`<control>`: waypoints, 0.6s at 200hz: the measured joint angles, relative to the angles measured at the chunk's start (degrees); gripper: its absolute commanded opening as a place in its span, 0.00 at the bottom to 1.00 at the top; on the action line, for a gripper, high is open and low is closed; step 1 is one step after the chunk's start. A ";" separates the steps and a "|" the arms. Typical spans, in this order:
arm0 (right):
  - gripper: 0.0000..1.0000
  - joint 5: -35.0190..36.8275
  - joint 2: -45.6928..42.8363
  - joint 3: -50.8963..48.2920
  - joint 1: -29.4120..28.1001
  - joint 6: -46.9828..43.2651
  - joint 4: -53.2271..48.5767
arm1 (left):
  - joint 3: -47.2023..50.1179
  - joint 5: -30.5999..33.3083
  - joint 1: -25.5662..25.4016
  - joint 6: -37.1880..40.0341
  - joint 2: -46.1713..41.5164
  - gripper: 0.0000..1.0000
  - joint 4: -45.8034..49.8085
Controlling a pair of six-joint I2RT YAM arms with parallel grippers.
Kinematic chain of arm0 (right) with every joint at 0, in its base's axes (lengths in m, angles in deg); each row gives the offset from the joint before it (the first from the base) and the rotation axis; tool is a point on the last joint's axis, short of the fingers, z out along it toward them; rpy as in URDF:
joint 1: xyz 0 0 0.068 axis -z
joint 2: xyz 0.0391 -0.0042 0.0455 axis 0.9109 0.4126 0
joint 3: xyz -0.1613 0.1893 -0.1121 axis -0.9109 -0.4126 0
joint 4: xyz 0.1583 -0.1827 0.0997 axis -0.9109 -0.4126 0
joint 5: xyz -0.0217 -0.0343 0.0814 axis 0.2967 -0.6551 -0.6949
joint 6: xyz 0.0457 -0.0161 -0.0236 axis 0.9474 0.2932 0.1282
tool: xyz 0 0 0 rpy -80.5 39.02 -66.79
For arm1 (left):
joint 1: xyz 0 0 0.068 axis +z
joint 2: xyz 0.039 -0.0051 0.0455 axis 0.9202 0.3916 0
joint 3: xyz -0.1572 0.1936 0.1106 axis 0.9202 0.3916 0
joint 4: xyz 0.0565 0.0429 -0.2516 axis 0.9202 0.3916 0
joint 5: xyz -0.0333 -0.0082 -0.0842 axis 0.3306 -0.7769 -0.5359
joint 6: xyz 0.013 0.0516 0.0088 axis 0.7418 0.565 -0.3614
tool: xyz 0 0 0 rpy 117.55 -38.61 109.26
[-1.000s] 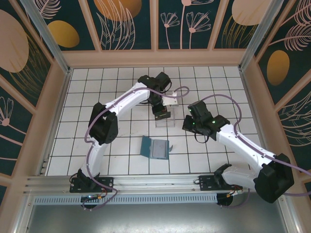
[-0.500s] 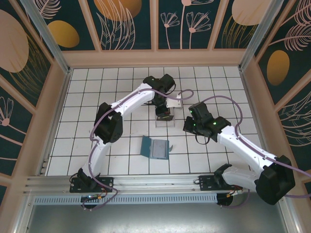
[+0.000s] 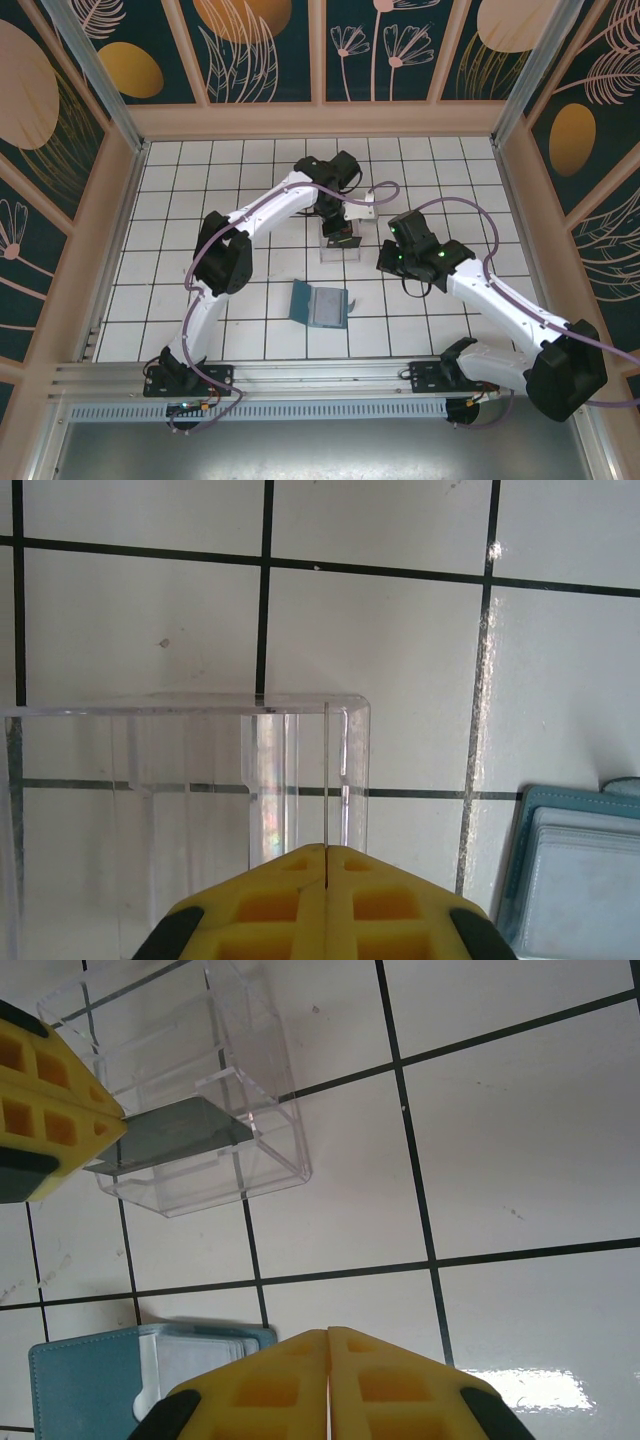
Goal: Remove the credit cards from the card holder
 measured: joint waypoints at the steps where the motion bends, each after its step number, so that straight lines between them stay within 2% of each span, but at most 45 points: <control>1: 0.09 0.00 0.00 0.00 0.00 0.02 0.00 | 0.04 0.00 0.00 0.02 0.00 0.00 -0.04; 64: 0.10 -0.04 0.42 0.00 0.02 0.02 0.00 | 7.96 -3.45 1.64 -2.03 -0.04 0.01 -6.05; 120: 0.10 -0.07 0.42 0.00 0.20 0.02 0.00 | 10.73 -3.04 2.51 -4.92 -1.03 0.29 -10.71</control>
